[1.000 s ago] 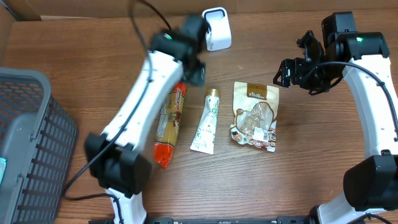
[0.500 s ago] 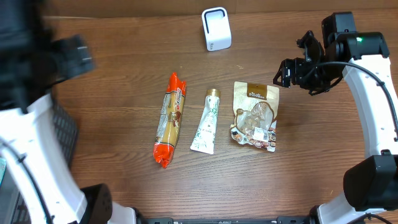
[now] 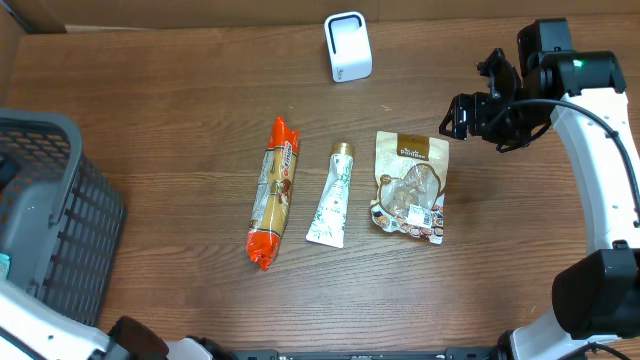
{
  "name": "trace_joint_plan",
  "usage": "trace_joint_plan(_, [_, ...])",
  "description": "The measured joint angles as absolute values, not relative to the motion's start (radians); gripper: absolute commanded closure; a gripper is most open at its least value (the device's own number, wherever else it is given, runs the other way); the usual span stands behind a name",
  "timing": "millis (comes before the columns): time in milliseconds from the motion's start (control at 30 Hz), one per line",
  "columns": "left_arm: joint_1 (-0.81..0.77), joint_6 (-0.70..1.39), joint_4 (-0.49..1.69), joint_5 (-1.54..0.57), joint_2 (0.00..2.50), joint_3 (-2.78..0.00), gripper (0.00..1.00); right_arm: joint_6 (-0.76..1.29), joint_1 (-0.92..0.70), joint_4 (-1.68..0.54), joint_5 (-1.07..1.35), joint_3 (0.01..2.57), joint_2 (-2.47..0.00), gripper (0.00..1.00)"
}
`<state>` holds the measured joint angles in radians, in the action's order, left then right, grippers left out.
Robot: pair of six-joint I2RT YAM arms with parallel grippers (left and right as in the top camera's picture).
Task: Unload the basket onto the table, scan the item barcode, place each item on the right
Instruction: 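Move the left gripper back into the basket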
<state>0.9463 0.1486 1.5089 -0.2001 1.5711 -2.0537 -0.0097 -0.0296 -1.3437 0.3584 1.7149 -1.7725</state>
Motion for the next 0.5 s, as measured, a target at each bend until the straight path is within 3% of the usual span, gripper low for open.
trace_joint_plan(233, [1.065, 0.227, 1.317, -0.250, 1.573, -1.732, 0.00, -0.010, -0.030, -1.336, 0.358, 1.715, -1.773, 0.12])
trace_joint_plan(500, [1.108, 0.229, 0.986, -0.133, 1.571, -1.477, 0.01, -0.010, -0.030, -1.335, 0.359, 1.715, -1.773, 0.12])
